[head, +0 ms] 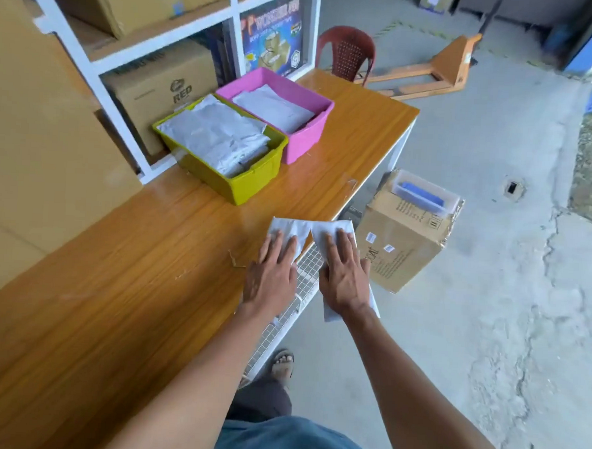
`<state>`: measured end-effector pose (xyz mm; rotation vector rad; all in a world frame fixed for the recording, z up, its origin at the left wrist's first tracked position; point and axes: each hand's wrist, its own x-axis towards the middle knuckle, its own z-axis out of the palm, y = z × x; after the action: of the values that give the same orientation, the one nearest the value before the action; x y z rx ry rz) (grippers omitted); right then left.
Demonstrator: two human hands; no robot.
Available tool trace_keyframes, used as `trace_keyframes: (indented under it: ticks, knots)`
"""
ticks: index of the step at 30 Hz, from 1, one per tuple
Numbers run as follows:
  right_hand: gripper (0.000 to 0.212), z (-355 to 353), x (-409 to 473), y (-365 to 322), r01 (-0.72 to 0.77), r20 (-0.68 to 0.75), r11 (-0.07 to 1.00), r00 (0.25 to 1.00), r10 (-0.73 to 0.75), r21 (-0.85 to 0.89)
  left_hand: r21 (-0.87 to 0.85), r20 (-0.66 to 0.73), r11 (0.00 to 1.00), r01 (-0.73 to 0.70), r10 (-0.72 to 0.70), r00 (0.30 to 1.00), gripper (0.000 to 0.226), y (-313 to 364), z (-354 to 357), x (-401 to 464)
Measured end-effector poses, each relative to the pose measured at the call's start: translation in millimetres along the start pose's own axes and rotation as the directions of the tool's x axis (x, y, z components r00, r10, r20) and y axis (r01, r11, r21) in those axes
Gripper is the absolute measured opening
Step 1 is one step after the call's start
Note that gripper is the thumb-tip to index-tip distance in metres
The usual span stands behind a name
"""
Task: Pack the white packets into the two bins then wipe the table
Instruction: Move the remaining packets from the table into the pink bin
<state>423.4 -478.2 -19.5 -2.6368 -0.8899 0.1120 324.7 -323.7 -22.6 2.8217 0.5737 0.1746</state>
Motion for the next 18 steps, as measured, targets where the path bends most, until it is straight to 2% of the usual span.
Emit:
trace_keyframes:
  ticks: [7,15,18]
  knots:
    - [0.071,-17,55,68,-0.11,-0.06,0.994,0.992,0.109,-0.007,-0.065,0.071,0.994,-0.091,0.096,0.993,0.065,49,32,96]
    - [0.076,-54,183,119,-0.153,-0.077,0.988,0.986,0.15,-0.036,-0.173,0.012,0.979,-0.11,0.114,0.993,0.063,80,41,234]
    - [0.073,-73,239,129,-0.132,-0.115,0.991,0.985,0.129,-0.021,-0.151,-0.045,0.983,-0.108,0.102,0.994,0.063,91,26,286]
